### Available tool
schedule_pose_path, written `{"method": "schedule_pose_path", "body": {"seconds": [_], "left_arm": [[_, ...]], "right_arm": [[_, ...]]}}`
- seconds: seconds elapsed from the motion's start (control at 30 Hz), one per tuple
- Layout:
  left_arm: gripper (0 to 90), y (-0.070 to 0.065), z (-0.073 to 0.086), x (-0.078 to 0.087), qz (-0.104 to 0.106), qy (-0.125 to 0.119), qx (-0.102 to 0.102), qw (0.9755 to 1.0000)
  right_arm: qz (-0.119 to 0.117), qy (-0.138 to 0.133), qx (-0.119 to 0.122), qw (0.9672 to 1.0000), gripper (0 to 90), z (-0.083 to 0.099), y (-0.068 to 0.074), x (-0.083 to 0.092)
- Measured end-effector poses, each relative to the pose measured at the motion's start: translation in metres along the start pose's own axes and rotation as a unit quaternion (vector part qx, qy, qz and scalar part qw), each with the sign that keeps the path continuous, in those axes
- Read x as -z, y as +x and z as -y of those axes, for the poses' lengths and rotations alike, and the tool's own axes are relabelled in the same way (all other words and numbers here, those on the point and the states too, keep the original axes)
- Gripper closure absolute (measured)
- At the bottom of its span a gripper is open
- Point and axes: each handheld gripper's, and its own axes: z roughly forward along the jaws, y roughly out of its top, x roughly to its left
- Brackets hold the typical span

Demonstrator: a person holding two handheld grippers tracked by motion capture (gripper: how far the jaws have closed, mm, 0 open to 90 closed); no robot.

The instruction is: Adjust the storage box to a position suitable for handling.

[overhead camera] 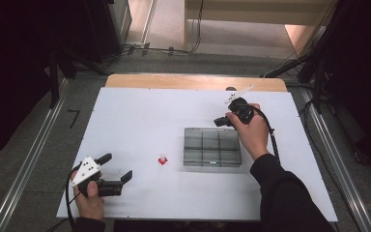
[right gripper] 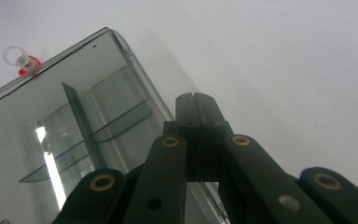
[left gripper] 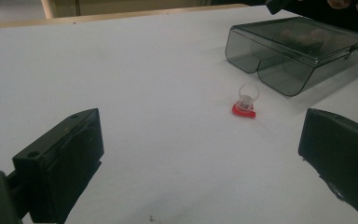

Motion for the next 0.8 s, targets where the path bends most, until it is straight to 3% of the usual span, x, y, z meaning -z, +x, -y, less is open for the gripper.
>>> {"method": "schedule_pose_path", "body": {"seconds": [0.37,0.8], "left_arm": [[0.0,0.001,0.000,0.000,0.004,-0.002,-0.002,1.0000],[0.0,-0.001,0.000,-0.001,0.006,0.003,-0.008,0.9999]], "right_arm": [[0.001,0.037,-0.016,0.9992,87.6,-0.007,-0.005,-0.018],[-0.002,0.056,-0.020,0.9982,87.6,-0.008,-0.005,-0.027]]}}
